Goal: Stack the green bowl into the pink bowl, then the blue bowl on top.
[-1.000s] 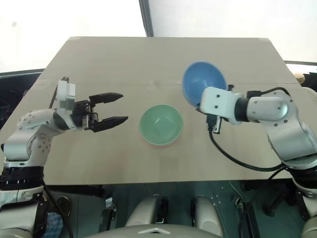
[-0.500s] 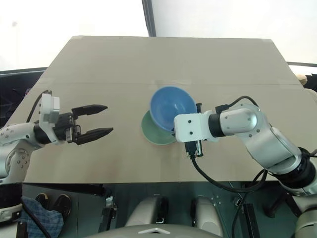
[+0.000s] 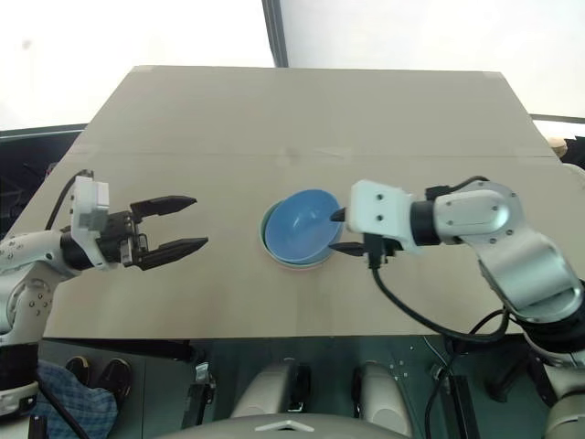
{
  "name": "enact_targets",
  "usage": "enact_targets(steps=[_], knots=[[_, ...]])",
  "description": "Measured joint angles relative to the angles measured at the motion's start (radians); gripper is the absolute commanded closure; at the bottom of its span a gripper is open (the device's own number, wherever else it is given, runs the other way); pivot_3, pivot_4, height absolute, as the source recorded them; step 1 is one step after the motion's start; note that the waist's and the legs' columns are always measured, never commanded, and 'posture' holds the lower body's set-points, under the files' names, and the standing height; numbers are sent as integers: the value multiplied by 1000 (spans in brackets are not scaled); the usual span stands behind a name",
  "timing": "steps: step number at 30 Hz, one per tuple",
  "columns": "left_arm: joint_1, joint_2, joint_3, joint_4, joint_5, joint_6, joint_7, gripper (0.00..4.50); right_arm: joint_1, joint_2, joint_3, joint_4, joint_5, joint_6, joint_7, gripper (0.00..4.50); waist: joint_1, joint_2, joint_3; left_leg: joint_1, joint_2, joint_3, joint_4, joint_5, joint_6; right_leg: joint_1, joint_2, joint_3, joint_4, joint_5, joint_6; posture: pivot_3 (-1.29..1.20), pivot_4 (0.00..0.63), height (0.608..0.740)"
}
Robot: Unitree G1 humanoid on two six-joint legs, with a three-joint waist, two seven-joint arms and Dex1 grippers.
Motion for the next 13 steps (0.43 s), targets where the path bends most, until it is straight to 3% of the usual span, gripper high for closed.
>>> enact_targets(steps=[6,10,13], knots=[[79,-9,5,-37,29,-5,58,0,320,-20,-292,74,92,-87,24,2422,-1,1,0,1,0,1,0,0,1,1,-1,1,-1,0,0,0,150,740],[99,-53,-12,-47,58,-26,105,0,419,8,-413,147,128,-204,28,2422,-3,1,0,2,0,1,0,-2,3,2,0,1,2,0,0,0,150,740],[104,-61,-13,-59,58,-27,110,0,425,16,-435,160,140,-227,30,2422,-3,1,0,2,1,1,0,-2,3,2,0,1,3,0,0,0,150,740]])
